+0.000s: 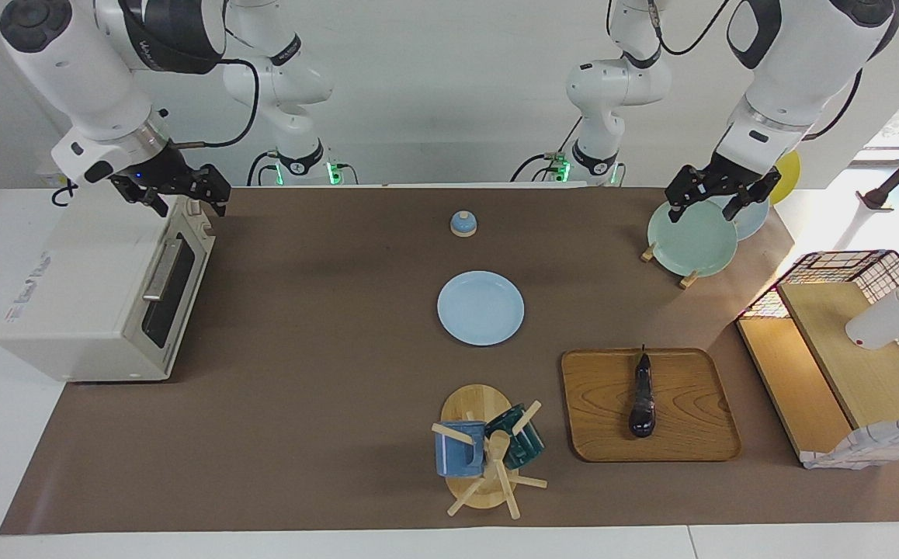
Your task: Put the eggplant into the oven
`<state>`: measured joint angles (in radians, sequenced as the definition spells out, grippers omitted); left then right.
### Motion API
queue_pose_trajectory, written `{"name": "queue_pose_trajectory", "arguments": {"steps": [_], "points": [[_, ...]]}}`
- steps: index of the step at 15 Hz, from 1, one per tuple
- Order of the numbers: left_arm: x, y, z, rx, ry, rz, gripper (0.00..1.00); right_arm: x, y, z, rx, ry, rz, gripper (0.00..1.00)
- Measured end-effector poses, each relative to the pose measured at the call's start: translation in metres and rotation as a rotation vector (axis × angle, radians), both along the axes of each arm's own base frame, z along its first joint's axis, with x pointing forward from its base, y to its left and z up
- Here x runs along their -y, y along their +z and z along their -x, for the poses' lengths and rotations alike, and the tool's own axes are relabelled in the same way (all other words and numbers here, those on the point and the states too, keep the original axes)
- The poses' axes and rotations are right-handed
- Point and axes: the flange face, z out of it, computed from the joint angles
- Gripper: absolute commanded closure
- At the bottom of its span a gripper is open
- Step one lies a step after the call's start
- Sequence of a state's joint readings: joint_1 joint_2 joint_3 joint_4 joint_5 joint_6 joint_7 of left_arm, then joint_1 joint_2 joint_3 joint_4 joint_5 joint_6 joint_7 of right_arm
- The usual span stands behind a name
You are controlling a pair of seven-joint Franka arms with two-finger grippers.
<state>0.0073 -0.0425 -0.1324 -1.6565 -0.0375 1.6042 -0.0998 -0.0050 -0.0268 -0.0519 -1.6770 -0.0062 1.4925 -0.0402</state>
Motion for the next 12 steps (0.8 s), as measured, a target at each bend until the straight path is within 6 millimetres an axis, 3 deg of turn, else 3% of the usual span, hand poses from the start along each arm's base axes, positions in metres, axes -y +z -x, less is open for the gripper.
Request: {"name": "queue_pose_trajectory", "arguments": {"steps": [9, 10, 11, 12], "points": [[0.0002, 0.0001, 0.0000, 0.001, 0.000, 0.000, 0.00, 0.0001, 0.0036, 0.0015, 0.007, 0.000, 0.000, 0.01], [0.0002, 0.0002, -0.0002, 0.002, 0.000, 0.000, 0.00, 0.0002, 0.0037, 0.0012, 0.010, 0.000, 0.000, 0.28], [0.0002, 0.0005, -0.0005, 0.005, 0.000, 0.001, 0.00, 0.0002, 0.0038, 0.0001, 0.019, 0.000, 0.001, 0.62], [0.0003, 0.0005, -0.0008, 0.007, 0.000, 0.001, 0.00, 0.0003, 0.0035, -0.0010, 0.026, 0.000, 0.001, 0.84]]}}
